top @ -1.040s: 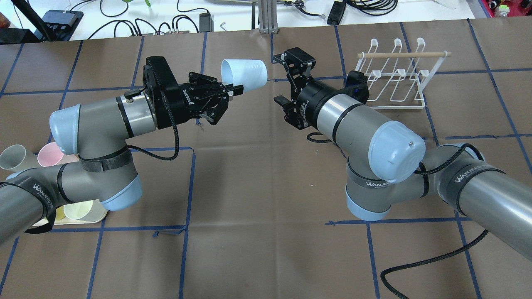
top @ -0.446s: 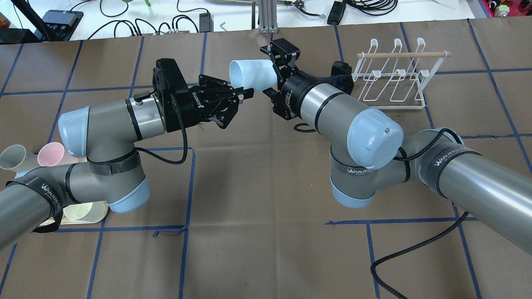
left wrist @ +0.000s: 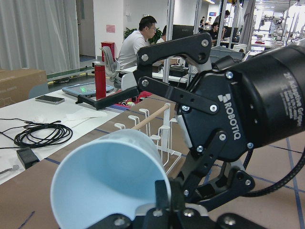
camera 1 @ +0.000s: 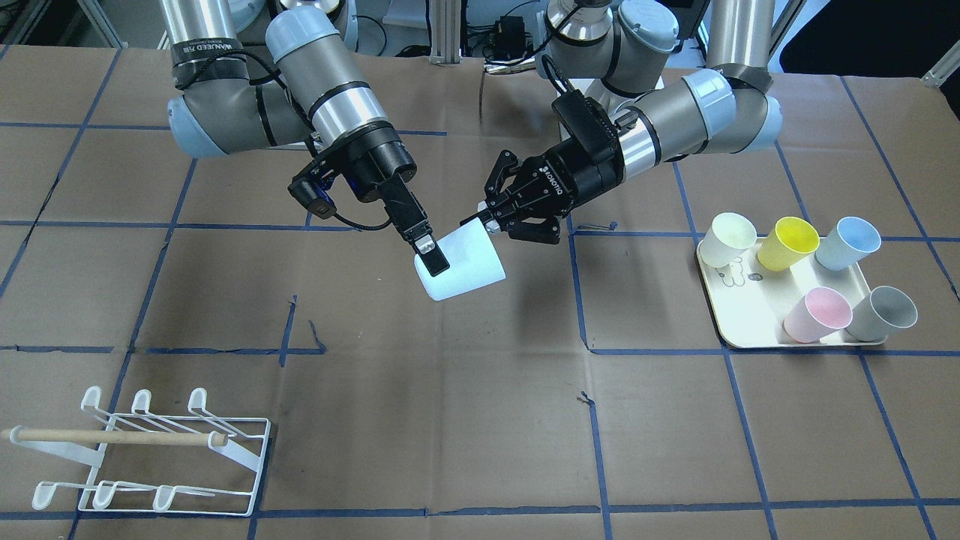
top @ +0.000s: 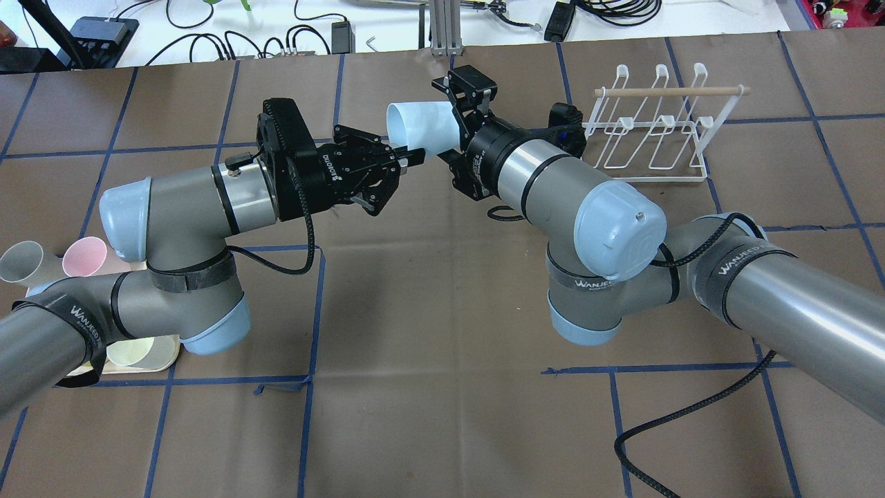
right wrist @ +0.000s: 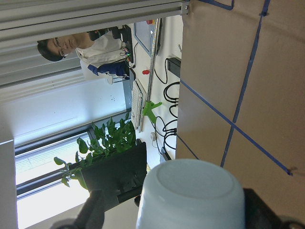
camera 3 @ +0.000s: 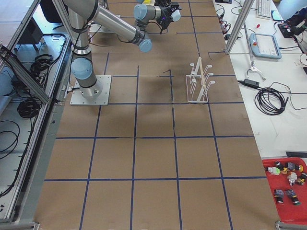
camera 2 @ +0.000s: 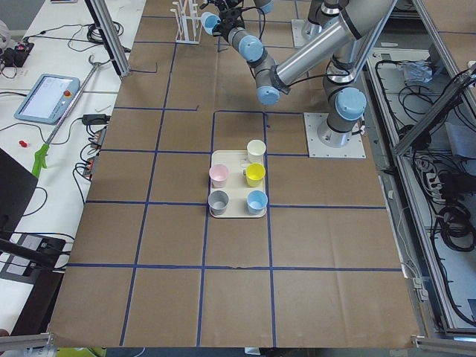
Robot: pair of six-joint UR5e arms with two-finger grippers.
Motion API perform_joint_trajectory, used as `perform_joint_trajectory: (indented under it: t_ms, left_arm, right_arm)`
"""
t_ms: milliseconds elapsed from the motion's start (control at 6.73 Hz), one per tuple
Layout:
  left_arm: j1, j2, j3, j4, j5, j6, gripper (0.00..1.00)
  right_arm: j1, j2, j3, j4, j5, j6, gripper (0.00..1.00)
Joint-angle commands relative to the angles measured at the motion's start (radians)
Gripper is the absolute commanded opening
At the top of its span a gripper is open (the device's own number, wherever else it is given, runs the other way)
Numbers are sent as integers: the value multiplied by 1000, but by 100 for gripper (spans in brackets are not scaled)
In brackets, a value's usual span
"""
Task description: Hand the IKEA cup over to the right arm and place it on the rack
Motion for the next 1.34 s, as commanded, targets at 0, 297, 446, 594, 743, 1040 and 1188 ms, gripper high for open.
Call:
perform_joint_trajectory:
  t_ms: [0, 297, 446, 594, 743, 1040, 1188]
  left_arm:
    - [0, 0, 0, 0, 0, 0, 0]
    - [0, 0, 2, 0, 2, 0, 0]
    - [0, 0, 2, 0, 2, 0, 0]
    - [0, 0, 2, 0, 2, -2, 0]
    - [0, 0, 2, 0, 2, -2, 0]
    - [0, 0, 2, 0, 2, 0, 0]
    - [0, 2, 2, 0, 2, -2, 0]
  right_arm:
    - [0, 2, 16, -1, 1, -2, 99]
    - [0, 7, 15, 1, 1, -2, 99]
    - [0, 7, 12, 1, 1, -1, 99]
    - [0, 7, 7, 1, 1, -1, 99]
    - [2, 8, 5, 1, 1, -1, 99]
    - [10, 13, -4, 2, 4, 4, 88]
    - [10, 14, -5, 2, 13, 4, 78]
